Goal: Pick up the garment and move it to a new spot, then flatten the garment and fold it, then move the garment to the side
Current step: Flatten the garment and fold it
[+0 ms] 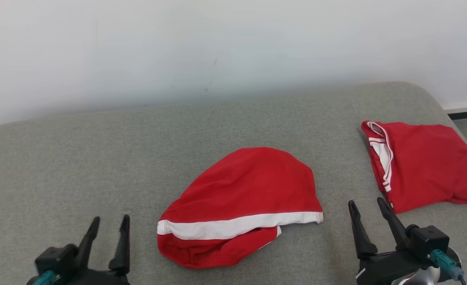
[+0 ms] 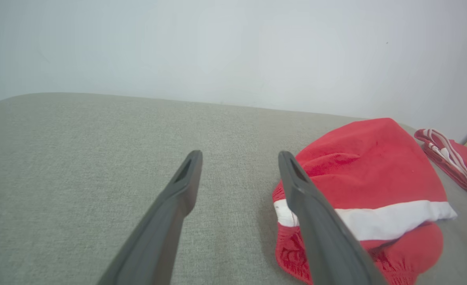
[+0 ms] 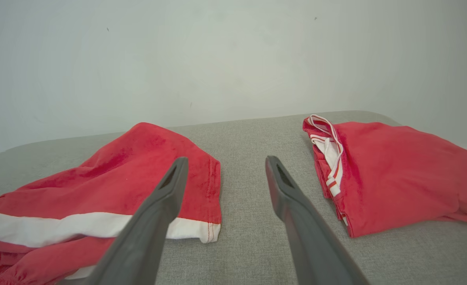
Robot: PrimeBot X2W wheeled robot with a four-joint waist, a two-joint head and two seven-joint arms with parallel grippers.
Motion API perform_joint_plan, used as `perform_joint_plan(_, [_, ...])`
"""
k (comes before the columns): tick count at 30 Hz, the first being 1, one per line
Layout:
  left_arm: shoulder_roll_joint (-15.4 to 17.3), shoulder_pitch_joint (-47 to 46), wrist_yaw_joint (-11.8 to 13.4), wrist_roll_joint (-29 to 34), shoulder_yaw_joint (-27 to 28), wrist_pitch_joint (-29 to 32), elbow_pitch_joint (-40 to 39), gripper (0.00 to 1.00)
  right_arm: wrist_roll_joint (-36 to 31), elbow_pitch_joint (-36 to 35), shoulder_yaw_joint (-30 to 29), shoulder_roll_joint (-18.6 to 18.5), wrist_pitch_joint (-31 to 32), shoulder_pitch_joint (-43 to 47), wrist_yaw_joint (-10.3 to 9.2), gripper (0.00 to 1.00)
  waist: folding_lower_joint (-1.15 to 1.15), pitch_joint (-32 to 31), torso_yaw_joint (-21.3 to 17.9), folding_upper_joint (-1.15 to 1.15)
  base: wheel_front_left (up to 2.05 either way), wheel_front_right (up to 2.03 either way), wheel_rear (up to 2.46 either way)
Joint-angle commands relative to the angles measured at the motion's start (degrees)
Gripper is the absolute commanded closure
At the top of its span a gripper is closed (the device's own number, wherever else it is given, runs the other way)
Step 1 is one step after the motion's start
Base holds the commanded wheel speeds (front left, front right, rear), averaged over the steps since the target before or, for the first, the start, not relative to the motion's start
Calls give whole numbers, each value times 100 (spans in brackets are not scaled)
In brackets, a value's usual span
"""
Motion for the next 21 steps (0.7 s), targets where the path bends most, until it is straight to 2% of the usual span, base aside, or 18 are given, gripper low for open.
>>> perform_joint_plan(1, [-62, 111, 24, 81, 103, 0, -86, 0, -29, -14, -22, -29, 3, 43, -15, 0, 0, -52, 55, 0, 0, 0, 0])
perform_joint_plan(5, [-419, 440, -1, 388, 783, 0, -605, 0, -39, -8, -134, -41, 19, 83, -15, 0, 0, -146, 155, 0, 0, 0, 0])
perform_joint_plan(11, [-879, 749, -258, 777, 1487, 0, -1141, 0, -52, 66, -316, -19, 7, 193, -15, 0, 0, -294, 274, 0, 0, 0, 0])
perform_joint_plan(21, [-1170, 1039, -565, 1069, 1793, 1, -1110, 0, -93, 183, -537, -18, 57, 349, -15, 0, 0, -448, 360, 0, 0, 0, 0])
